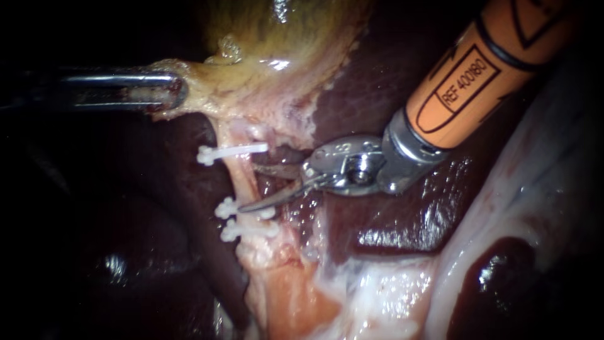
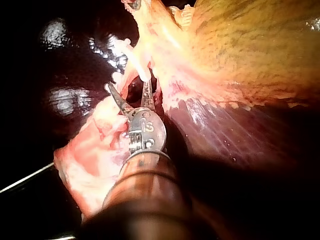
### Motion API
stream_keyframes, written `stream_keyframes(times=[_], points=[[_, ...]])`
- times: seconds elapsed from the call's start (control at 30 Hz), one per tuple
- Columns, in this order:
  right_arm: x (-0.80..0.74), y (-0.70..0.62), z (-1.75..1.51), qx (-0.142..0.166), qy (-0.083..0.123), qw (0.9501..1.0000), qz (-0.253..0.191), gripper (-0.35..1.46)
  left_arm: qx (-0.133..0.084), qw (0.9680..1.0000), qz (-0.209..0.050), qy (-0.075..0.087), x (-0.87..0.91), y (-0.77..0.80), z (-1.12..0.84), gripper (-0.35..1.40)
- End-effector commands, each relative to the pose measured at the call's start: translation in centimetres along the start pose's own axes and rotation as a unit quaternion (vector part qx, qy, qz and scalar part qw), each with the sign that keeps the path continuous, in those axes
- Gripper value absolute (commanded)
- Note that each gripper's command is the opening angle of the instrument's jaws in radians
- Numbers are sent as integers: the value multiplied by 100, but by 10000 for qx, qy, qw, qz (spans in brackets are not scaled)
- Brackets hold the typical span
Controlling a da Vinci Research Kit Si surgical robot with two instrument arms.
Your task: Go to the cutting position left tube
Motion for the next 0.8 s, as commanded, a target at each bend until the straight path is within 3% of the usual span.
stream_keyframes(times=[0.03,0.27,0.5,0.67,0.8], points=[[2,0,3,44,60,10000,25,143,0,10000,1,-1,0,0,0,-35],[19,2,22,385,264,9987,198,143,2,10000,1,0,0,0,1,-35],[32,-4,32,593,464,9968,275,143,5,10000,1,1,0,1,2,-35],[40,-19,29,779,616,9946,310,145,6,10000,2,2,0,1,2,-35],[51,-38,23,1019,779,9911,363,145,6,10000,2,2,0,1,2,-35]])
